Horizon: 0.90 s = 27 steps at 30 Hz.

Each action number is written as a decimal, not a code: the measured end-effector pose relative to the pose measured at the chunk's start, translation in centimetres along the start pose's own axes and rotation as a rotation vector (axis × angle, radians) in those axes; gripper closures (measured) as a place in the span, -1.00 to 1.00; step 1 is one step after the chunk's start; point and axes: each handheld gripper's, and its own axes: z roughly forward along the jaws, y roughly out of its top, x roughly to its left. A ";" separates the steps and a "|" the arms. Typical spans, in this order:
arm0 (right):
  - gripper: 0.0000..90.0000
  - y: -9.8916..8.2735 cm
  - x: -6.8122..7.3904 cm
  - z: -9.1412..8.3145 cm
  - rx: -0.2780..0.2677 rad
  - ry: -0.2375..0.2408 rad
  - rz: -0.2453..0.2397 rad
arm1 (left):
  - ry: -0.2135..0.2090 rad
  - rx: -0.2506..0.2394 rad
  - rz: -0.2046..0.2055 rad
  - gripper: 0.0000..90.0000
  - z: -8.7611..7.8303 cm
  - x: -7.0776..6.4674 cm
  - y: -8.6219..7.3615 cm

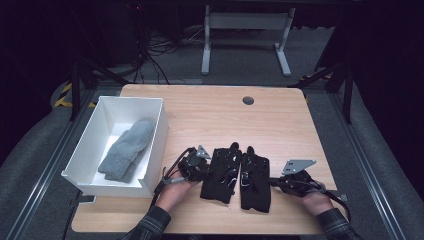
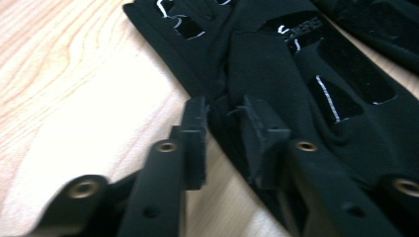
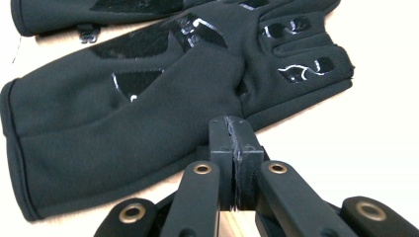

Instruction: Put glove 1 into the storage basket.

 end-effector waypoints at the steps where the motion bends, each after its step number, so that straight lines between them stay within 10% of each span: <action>1: 1.00 0.0 0.1 0.1 0.003 0.005 -0.002 | -0.003 0.001 -0.005 0.72 0.0 -0.1 0.0; 11: 1.00 0.2 0.5 0.5 -0.001 0.029 -0.014 | -0.019 -0.002 -0.049 0.94 -0.6 0.2 0.3; 27: 1.00 0.7 0.8 1.0 -0.015 0.056 -0.011 | -0.185 -0.163 -0.048 0.96 -3.9 -0.4 2.8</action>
